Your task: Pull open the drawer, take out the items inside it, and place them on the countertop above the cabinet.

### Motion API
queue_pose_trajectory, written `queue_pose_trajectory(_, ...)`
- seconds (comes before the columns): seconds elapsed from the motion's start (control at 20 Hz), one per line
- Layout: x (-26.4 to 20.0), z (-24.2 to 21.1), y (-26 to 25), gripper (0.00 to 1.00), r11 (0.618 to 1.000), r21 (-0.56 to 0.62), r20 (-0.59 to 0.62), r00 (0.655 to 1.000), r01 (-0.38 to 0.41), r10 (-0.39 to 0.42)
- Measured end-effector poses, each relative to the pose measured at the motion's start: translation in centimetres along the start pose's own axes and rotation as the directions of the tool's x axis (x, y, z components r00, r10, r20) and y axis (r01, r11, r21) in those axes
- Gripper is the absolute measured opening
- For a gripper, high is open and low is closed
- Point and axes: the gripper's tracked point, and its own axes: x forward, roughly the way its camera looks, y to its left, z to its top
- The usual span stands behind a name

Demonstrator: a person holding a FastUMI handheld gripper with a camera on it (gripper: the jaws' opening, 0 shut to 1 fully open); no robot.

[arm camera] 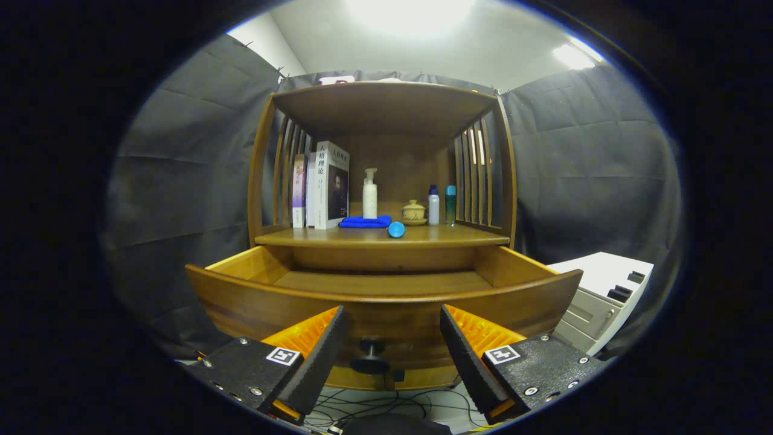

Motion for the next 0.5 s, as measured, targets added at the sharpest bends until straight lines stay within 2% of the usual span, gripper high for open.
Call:
queue_pose_trajectory(0.2,0.3,-2.7,0.9,0.95,0.999,-0.029,-0.063,0.998,-0.022,0.021)
queue_pose_trajectory(0.5,2.1,-3.6,0.9,0.95,1.0,-0.024,-0.093,0.996,-0.018,0.015)
